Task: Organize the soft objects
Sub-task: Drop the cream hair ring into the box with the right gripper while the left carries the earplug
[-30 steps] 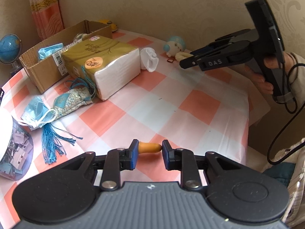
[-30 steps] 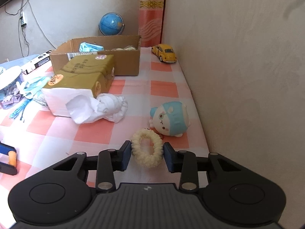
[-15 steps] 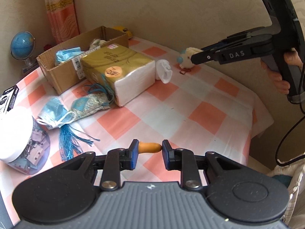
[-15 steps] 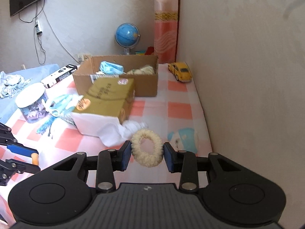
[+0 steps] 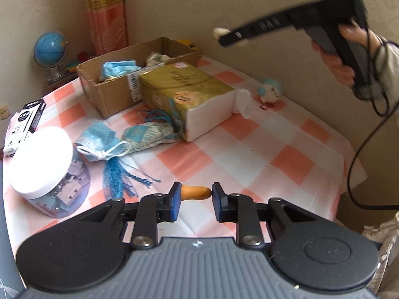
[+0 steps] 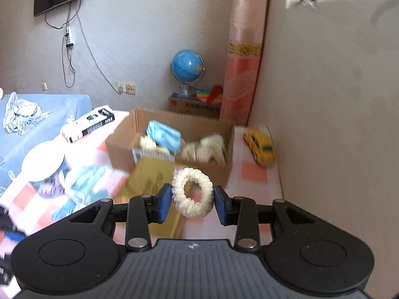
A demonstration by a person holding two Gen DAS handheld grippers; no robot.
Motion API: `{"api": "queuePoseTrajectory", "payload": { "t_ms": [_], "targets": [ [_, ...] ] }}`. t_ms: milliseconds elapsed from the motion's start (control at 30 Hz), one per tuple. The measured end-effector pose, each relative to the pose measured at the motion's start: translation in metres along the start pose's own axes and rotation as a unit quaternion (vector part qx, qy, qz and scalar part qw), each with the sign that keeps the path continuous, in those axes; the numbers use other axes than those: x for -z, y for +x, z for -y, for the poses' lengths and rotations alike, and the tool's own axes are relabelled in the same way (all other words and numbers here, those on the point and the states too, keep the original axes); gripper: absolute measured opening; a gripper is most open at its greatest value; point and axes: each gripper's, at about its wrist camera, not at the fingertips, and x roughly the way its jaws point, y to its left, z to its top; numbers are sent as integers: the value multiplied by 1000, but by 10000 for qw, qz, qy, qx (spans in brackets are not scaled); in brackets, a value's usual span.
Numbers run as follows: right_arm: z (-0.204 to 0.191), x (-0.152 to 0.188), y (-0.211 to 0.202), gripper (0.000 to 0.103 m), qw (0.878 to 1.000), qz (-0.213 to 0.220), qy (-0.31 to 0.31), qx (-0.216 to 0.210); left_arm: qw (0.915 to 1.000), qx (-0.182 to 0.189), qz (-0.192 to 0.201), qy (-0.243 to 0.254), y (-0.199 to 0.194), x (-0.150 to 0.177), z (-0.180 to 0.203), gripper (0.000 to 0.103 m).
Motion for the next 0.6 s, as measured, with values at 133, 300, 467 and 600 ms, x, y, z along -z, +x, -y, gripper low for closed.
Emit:
{"api": "queuePoseTrajectory", "payload": {
  "t_ms": [133, 300, 467, 600],
  "targets": [
    [-3, -33, 32, 42, 9999, 27, -124, -77, 9998, -84, -11, -164, 3, -1, -11, 25],
    [-10, -59, 73, 42, 9995, -49, -253, -207, 9994, -133, -8, -318, 5, -5, -23, 25],
    [-14, -71, 106, 64, 9991, -136, -212, -346, 9990, -190, 21, -406, 6, -10, -30, 25],
    [-14, -65, 110, 98, 9990, -6, -94, -445, 9989, -218, 11, -422, 9, -14, -32, 25]
  ]
}}
